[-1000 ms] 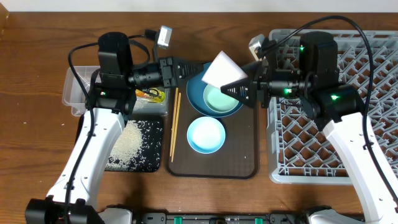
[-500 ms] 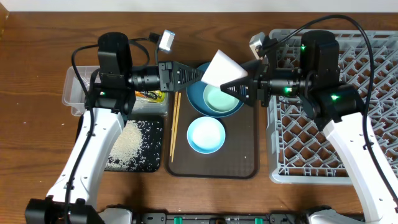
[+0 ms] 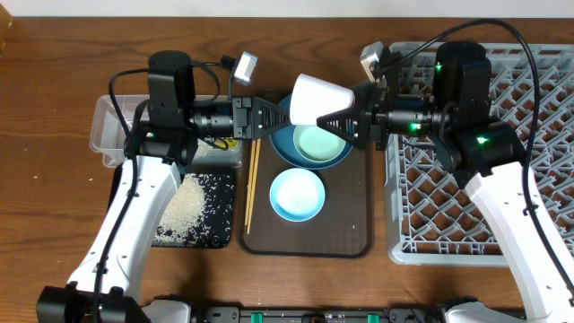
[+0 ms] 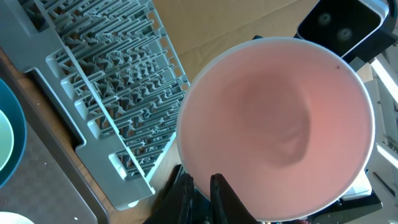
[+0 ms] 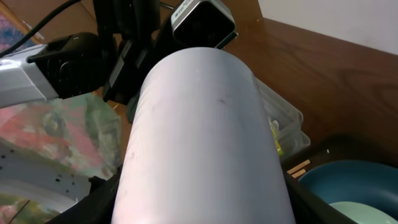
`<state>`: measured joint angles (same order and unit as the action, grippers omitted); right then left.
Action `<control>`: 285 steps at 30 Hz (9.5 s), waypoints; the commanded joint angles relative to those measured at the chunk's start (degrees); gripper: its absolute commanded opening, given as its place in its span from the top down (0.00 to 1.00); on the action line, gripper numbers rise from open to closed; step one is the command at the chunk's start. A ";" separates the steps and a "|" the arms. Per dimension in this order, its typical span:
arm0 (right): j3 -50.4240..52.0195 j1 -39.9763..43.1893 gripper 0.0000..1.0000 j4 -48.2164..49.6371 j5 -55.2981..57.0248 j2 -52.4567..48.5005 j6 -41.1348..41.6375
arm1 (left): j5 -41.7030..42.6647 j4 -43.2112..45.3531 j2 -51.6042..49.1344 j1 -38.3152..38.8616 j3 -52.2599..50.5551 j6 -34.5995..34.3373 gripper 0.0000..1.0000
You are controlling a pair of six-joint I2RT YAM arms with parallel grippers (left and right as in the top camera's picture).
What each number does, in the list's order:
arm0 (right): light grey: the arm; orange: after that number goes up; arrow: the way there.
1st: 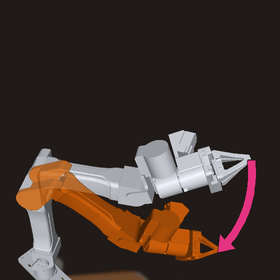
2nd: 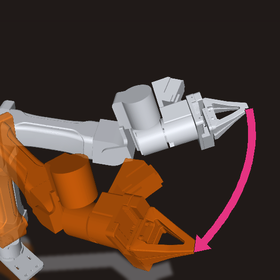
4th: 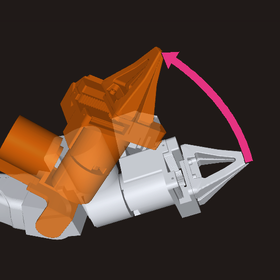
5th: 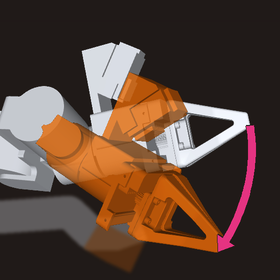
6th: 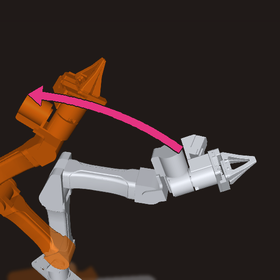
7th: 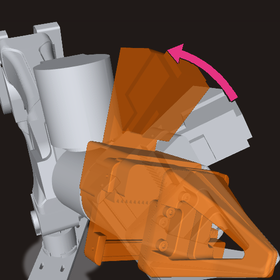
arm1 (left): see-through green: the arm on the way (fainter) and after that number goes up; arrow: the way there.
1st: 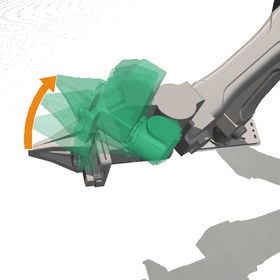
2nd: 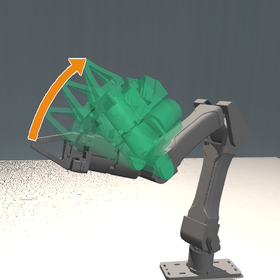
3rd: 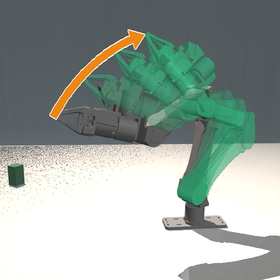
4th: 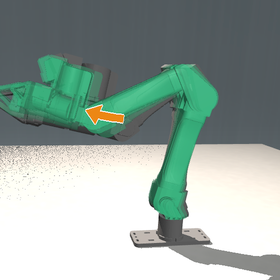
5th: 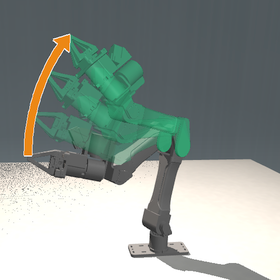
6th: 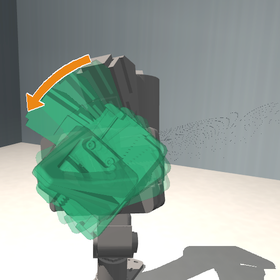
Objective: Sort waste into correct bins and load items into the dishwasher rack
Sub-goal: 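Grasp the pink cup with the right gripper and release the left, then carry the pink cup right and lower it into the rack, then release the cup and reach the right gripper to the mint bowl, then grip the mint bowl rim and lift it out of the teal bowl, then carry the mint bowl right and place it in the rack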
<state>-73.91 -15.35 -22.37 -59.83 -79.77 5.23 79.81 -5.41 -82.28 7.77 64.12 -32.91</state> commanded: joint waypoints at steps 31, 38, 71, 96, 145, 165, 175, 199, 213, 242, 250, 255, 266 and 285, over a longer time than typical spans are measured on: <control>-0.98 14.71 0.64 -11.82 64.13 -2.43 5.01 | -35.28 -24.90 0.09 0.31 -0.15 13.88 0.85; -0.98 14.53 0.64 -11.02 63.87 -10.43 4.59 | -38.60 -25.86 0.07 0.31 -0.15 14.27 0.85; -0.92 14.53 0.48 -4.02 55.76 -21.88 -1.68 | -40.06 -27.04 0.07 0.35 -0.15 14.93 0.85; -3.19 14.08 0.34 -6.10 33.40 -19.76 -1.66 | -43.93 -26.86 0.07 0.35 -0.15 14.91 0.85; -3.21 -6.05 0.99 -0.50 52.33 -29.86 -8.31 | -49.53 -31.04 0.07 0.35 -0.15 14.91 0.45; -3.19 9.25 0.99 18.40 108.93 -17.97 -38.36 | -49.51 -31.04 0.07 0.35 -0.15 14.91 0.11; -3.19 28.61 0.99 26.69 108.91 -18.08 -38.51 | -49.51 -31.04 0.07 0.35 -0.15 14.91 0.07; -3.19 48.48 0.99 29.29 108.91 -30.42 -47.39 | -49.51 -31.04 0.07 0.35 -0.15 14.91 0.06; -3.19 39.50 0.99 32.94 108.91 -37.53 -56.83 | -49.51 -31.04 0.07 0.35 -0.15 14.91 0.05; -3.19 23.85 0.29 32.44 106.33 -37.51 -57.31 | -49.51 -31.04 0.07 0.35 -0.15 14.91 0.05; -3.28 20.00 0.30 32.41 106.14 -36.72 -54.45 | -49.51 -31.01 0.07 0.35 -0.15 14.91 0.05; -4.92 19.43 0.33 29.49 104.41 -33.14 -50.47 | -49.51 -31.04 0.07 0.35 -0.15 14.91 0.05; -12.13 29.70 0.99 10.38 70.82 -20.79 -13.38 | -49.51 -31.04 0.07 0.35 -0.15 14.91 0.05; -12.07 53.35 0.99 8.48 61.31 -23.98 -4.42 | -49.48 -31.04 0.07 0.35 -0.15 14.91 0.05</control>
<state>-86.04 36.64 -13.91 2.48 -102.30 -0.47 31.05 -36.21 -82.28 8.01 64.10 -18.15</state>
